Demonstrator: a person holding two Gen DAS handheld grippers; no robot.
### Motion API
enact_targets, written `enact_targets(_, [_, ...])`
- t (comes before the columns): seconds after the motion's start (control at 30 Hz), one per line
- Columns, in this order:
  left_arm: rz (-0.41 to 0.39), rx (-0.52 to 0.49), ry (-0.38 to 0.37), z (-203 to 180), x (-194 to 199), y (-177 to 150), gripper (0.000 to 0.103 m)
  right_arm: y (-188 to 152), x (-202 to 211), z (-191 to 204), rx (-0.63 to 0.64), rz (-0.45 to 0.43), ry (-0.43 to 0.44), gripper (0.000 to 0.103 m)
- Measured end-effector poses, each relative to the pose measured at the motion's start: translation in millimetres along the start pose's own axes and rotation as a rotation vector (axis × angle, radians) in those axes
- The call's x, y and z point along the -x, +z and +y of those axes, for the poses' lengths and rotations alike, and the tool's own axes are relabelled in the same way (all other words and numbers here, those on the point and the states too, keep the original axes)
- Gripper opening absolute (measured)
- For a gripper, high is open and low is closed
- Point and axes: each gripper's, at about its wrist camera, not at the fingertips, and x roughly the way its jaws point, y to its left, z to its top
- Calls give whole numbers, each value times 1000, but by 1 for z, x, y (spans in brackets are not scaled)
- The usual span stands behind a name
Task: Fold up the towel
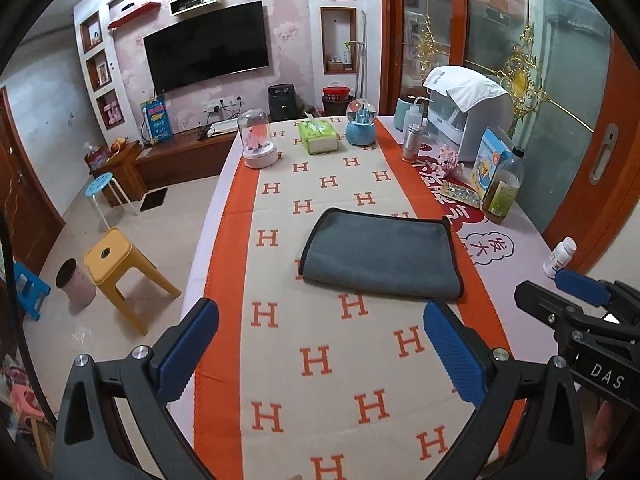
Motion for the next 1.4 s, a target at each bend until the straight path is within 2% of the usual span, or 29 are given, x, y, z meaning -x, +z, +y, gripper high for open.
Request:
enact_targets(0.13, [11, 21, -2, -6, 5, -7, 102, -10, 11, 0, 19, -30, -23, 65])
enact_targets(0.43, [26, 44, 45, -19, 15, -25, 102, -23, 25, 6, 66, -57, -47, 65])
enact_targets(0.9, [93, 102, 82, -21, 9, -42, 102, -33, 21, -5, 48, -10, -47, 66])
enact_targets(1.4, [81, 83, 83, -32, 14, -44, 102, -36, 28, -9, 63, -14, -52, 66])
